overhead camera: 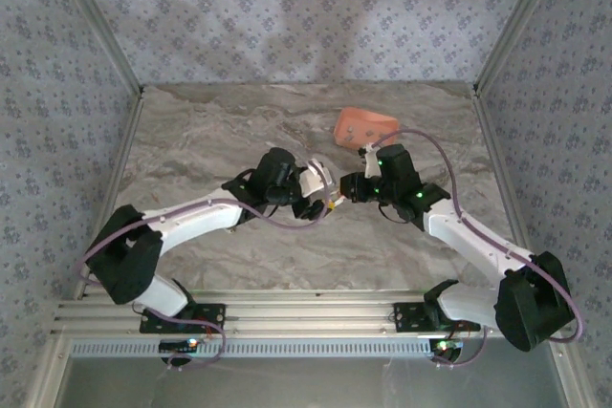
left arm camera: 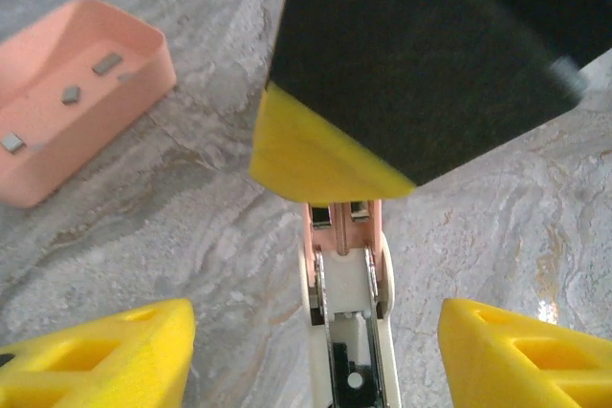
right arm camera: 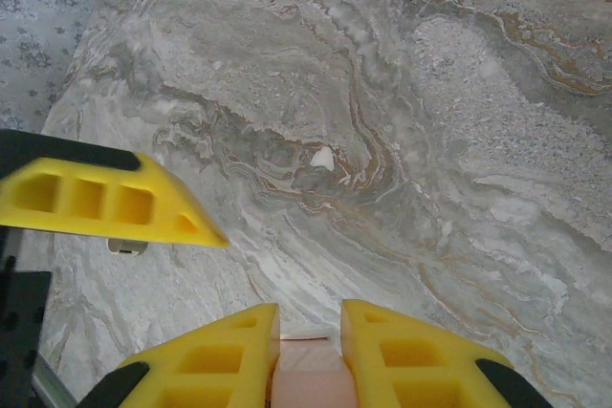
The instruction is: Load the staples into the stapler
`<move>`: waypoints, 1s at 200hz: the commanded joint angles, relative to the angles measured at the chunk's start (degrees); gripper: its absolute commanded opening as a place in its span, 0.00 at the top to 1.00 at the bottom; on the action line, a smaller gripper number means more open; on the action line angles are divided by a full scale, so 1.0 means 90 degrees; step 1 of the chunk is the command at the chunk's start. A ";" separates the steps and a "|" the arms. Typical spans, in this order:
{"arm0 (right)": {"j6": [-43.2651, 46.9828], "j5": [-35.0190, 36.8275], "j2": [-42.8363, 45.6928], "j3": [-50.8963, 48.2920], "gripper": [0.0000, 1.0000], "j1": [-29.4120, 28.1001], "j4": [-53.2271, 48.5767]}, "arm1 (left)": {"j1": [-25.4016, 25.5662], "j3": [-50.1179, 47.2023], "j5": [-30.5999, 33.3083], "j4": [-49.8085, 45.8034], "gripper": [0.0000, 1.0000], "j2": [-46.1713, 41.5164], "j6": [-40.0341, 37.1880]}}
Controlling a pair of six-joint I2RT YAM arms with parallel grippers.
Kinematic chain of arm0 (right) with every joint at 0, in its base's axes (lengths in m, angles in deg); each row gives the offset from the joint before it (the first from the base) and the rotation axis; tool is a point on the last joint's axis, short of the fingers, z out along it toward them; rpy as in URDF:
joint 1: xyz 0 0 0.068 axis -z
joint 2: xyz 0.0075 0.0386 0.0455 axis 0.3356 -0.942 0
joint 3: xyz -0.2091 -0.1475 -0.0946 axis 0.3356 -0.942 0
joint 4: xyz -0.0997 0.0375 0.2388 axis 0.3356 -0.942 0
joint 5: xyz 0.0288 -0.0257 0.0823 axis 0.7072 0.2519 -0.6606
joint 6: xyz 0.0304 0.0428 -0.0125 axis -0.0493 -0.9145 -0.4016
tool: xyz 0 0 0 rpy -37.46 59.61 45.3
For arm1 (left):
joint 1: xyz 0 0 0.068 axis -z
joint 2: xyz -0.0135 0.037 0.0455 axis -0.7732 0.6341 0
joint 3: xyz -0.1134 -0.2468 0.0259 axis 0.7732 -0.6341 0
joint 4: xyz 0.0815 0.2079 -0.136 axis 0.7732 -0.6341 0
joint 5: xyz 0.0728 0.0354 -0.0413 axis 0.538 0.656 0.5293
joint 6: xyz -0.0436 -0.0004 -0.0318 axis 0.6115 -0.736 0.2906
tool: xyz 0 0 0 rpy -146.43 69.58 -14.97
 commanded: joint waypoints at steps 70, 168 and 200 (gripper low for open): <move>-0.0064 -0.0455 -0.0037 0.0047 0.81 0.0006 0.0468 | 0.0055 0.0579 -0.0446 -0.0065 0.39 0.0556 0.0296; -0.0081 -0.0216 0.0168 -0.0058 0.56 0.0129 0.0263 | 0.0016 0.0525 0.0187 0.0124 0.83 0.0480 0.1065; -0.0529 0.0108 0.0596 -0.0617 0.41 0.0587 0.0523 | -0.0235 -0.0071 0.1085 0.0393 0.83 0.0163 0.2640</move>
